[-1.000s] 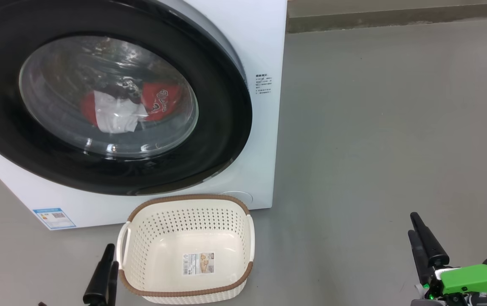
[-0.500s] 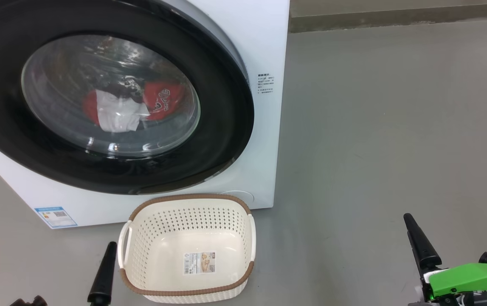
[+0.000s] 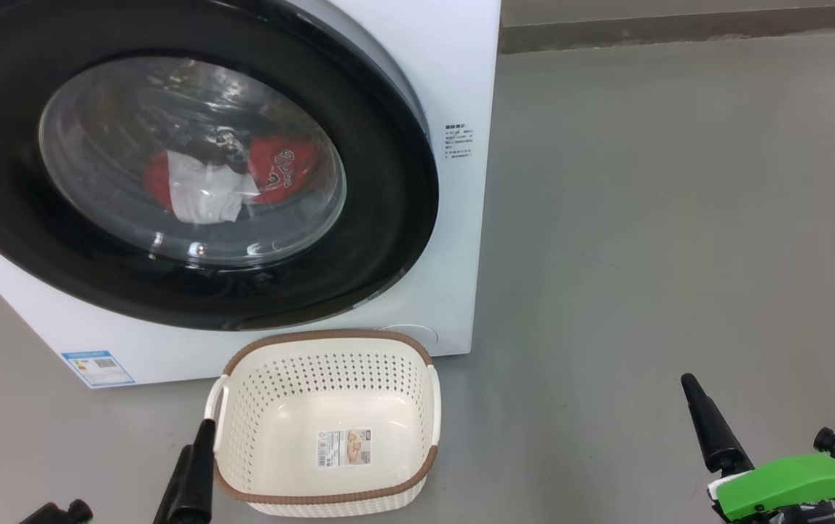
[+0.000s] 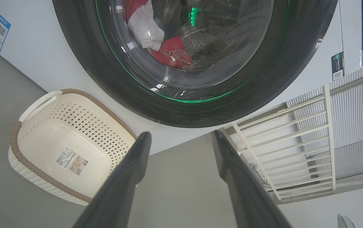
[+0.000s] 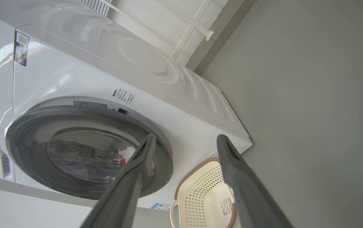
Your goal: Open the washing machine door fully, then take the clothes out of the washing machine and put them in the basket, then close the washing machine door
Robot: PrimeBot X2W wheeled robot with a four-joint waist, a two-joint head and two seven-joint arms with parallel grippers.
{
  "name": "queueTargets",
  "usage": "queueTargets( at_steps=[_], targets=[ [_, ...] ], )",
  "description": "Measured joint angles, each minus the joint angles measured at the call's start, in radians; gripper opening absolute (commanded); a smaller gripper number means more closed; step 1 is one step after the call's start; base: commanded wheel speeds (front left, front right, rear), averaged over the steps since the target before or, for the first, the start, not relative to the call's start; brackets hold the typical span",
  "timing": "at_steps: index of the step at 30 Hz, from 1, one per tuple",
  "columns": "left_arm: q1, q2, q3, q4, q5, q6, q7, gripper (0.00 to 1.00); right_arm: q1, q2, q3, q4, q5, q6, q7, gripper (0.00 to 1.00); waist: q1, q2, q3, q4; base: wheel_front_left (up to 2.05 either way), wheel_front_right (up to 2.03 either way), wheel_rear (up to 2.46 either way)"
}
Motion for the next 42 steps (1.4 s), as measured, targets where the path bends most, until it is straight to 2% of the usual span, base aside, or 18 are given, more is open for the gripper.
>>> queueTargets(
  at_steps=[27,42],
  targets=[
    [0.039,0.003,-0.035,-0.050,0.346,0.049,-0.078,1.00,0.023,-0.026,0.038,-0.021,-0.297,0.000,-0.078,1.00,-0.0001,0.0000,0.005,0.012,0.00,0.00,0.00],
    [0.062,0.008,-0.044,-0.074,0.526,0.058,-0.118,1.00,0.043,-0.039,0.055,-0.028,-0.449,0.000,-0.119,1.00,-0.0001,0.0000,0.001,0.015,0.00,0.00,0.00]
  ],
)
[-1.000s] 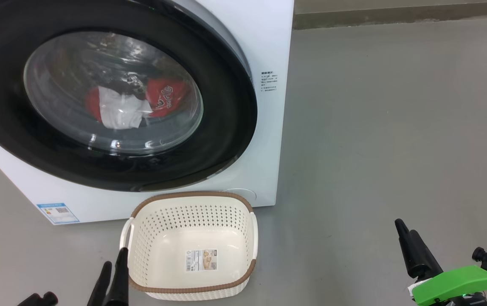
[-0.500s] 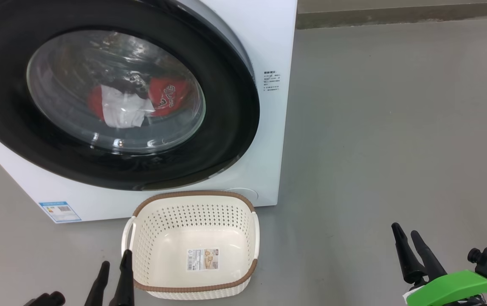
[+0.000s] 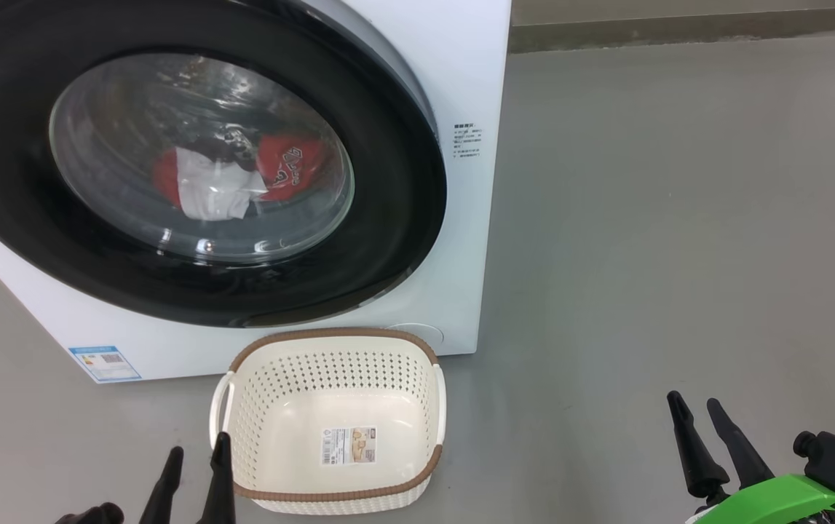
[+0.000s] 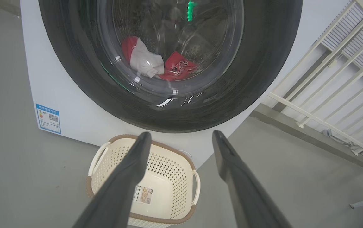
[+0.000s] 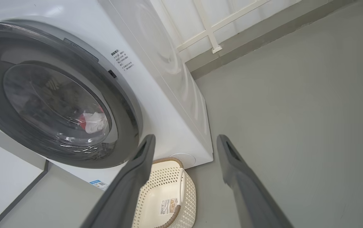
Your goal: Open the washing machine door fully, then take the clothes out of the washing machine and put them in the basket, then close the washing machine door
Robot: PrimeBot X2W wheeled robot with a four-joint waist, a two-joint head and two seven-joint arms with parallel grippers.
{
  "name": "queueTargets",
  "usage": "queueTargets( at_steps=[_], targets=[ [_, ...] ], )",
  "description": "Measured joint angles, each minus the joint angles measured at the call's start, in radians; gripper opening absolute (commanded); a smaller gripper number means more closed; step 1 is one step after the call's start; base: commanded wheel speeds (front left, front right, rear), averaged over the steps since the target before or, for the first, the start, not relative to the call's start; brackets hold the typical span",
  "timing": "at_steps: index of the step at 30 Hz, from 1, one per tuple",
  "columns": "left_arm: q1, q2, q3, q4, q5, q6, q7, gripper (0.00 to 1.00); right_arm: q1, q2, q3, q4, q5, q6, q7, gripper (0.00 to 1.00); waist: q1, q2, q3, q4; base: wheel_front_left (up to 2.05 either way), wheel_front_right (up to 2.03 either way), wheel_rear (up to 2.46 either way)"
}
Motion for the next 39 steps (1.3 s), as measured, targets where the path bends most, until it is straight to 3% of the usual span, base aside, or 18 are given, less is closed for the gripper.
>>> queueTargets(
  at_steps=[21,39],
  targets=[
    [0.023,0.004,-0.019,-0.030,0.245,0.008,-0.062,1.00,0.022,-0.013,0.000,-0.003,-0.183,0.000,-0.059,1.00,0.0000,0.0000,-0.001,-0.002,0.00,0.00,0.00],
    [0.039,0.008,-0.023,-0.023,0.368,-0.012,-0.114,1.00,0.060,-0.014,-0.029,0.005,-0.329,0.000,-0.110,1.00,0.0000,0.0000,0.000,0.001,0.00,0.00,0.00]
  ],
)
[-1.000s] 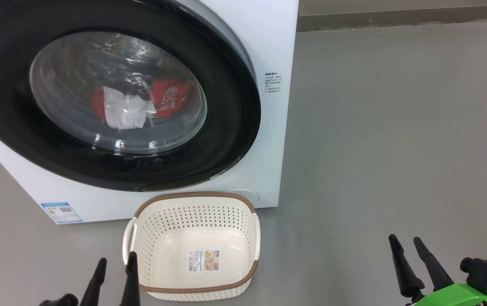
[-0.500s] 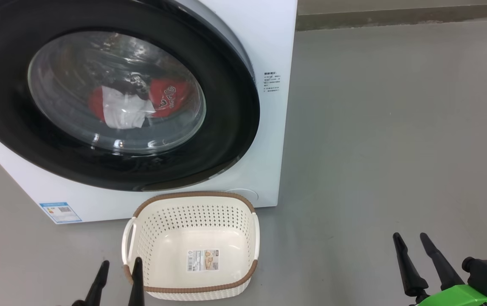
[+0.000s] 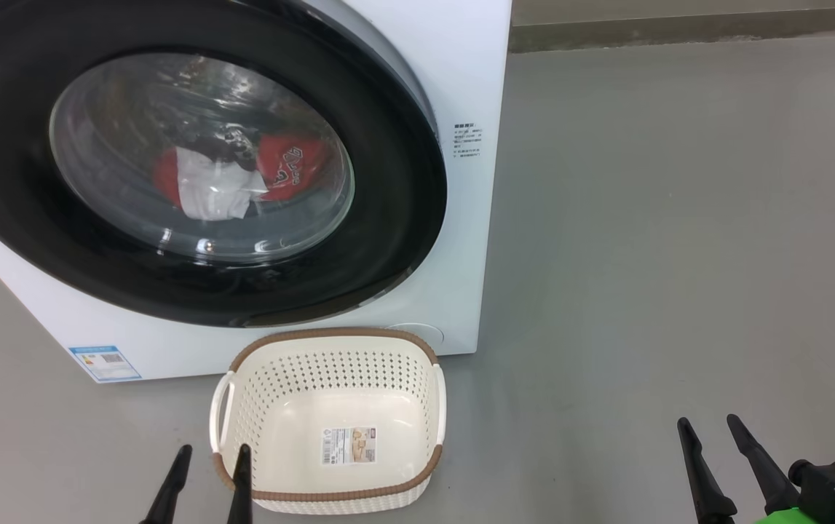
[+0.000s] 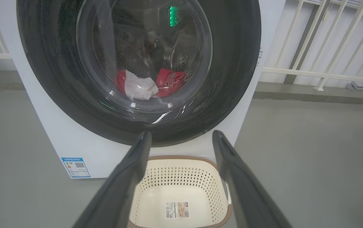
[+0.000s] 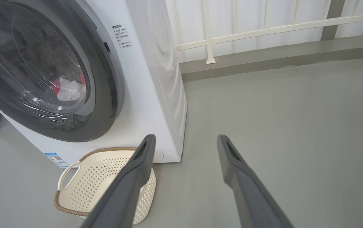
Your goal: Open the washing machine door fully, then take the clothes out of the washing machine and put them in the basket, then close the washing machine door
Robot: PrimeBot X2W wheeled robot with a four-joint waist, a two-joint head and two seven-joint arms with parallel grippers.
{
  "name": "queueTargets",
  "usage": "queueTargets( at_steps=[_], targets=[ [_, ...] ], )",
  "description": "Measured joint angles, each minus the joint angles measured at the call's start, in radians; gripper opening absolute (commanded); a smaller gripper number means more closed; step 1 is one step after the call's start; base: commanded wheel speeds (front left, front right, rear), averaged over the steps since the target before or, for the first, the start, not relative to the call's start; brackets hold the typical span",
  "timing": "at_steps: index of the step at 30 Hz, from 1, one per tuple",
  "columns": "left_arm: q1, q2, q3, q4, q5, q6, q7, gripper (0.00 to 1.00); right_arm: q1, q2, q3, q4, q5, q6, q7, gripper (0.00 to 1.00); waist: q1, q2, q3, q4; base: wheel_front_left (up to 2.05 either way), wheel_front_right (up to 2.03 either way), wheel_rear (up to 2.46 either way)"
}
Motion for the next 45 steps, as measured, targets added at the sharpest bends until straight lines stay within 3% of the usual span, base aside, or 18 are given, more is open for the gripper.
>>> queueTargets(
  at_steps=[16,17,18,19,25,35,45],
  targets=[
    [0.002,0.001,0.001,0.003,0.026,-0.016,-0.009,1.00,-0.001,0.003,0.007,-0.002,-0.006,0.000,-0.009,1.00,0.0000,0.0000,0.005,0.001,0.00,0.00,0.00],
    [0.002,0.001,0.000,0.004,0.026,-0.016,-0.009,1.00,-0.002,0.003,0.015,-0.002,0.003,0.000,-0.009,0.42,0.0000,0.0000,0.005,0.002,0.00,0.00,0.00],
    [0.002,0.001,0.000,0.005,0.025,-0.016,-0.009,1.00,-0.002,0.004,0.023,-0.005,0.017,0.000,-0.009,0.07,-0.0001,0.0000,0.005,0.003,0.00,0.00,0.00],
    [0.002,0.001,-0.001,0.005,0.025,-0.016,-0.009,1.00,-0.003,0.007,0.028,-0.010,0.033,0.000,-0.009,0.00,0.0000,0.0000,0.005,0.004,0.00,0.00,0.00],
    [0.002,0.002,-0.016,0.009,0.024,-0.016,-0.009,1.00,-0.084,0.012,0.082,-0.019,0.161,0.000,-0.011,0.00,0.0000,0.0000,0.007,0.013,0.00,0.00,0.00],
    [-0.004,0.002,-0.064,0.010,0.014,-0.017,-0.009,1.00,-0.347,-0.016,0.178,-0.014,0.338,0.000,-0.014,0.00,0.0000,0.0000,0.054,0.043,0.00,0.00,0.00],
    [-0.100,0.002,-0.106,0.013,-0.008,-0.026,-0.009,1.00,-0.619,-0.125,0.337,0.037,0.594,0.000,-0.013,0.00,-0.0001,0.0000,0.155,0.087,0.00,0.00,0.00]
  ],
)
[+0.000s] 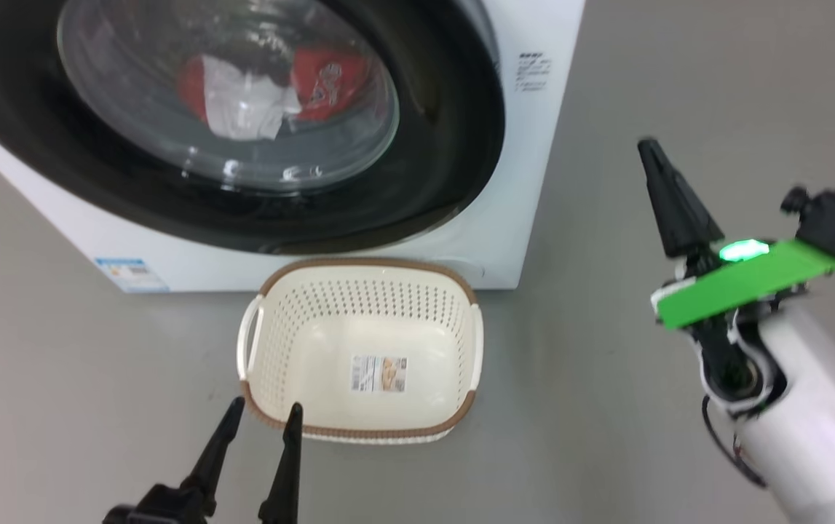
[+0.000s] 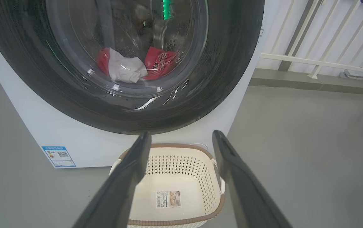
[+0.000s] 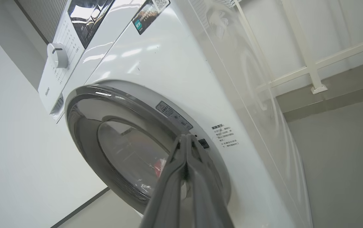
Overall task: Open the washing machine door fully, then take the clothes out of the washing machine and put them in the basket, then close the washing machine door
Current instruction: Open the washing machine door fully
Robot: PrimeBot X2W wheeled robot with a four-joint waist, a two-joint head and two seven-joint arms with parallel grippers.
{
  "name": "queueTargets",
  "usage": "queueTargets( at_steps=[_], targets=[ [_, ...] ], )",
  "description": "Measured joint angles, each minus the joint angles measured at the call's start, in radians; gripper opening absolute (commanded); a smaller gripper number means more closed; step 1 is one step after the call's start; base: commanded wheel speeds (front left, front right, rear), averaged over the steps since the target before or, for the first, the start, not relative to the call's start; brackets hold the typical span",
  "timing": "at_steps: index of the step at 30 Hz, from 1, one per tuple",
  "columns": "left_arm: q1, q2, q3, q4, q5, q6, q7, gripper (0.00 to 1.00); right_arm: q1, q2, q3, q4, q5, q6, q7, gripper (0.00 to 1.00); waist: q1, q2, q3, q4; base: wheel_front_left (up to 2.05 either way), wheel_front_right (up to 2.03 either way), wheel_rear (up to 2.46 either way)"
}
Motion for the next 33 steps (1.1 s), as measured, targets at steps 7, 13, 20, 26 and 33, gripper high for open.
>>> queueTargets(
  at_steps=[7,13,20,26,33],
  targets=[
    [-0.053,0.000,-0.026,0.005,-0.018,0.000,0.000,1.00,-0.150,-0.077,0.091,-0.006,0.216,0.000,0.074,0.00,0.0000,0.0000,0.067,0.031,0.00,0.00,0.00],
    [-0.107,-0.001,-0.051,0.006,-0.042,0.000,0.000,1.00,-0.272,-0.138,0.097,-0.045,0.420,0.000,0.177,0.00,0.0000,0.0000,0.136,0.058,0.00,0.00,0.00],
    [-0.172,-0.003,-0.063,0.007,-0.057,0.000,0.000,1.00,-0.415,-0.158,0.080,-0.029,0.621,0.000,0.409,0.00,0.0000,0.0000,0.222,0.086,0.00,0.00,0.00],
    [-0.182,-0.003,-0.075,0.007,-0.071,0.000,0.000,1.00,-0.486,-0.158,0.057,0.011,0.685,0.000,0.556,0.00,0.0000,0.0000,0.269,0.104,0.00,0.00,0.00],
    [-0.215,-0.004,-0.091,0.004,-0.089,0.001,0.000,1.00,-0.529,-0.150,0.036,0.080,0.725,0.000,0.675,0.00,0.0000,0.0000,0.312,0.124,0.00,0.00,0.00]
  ],
)
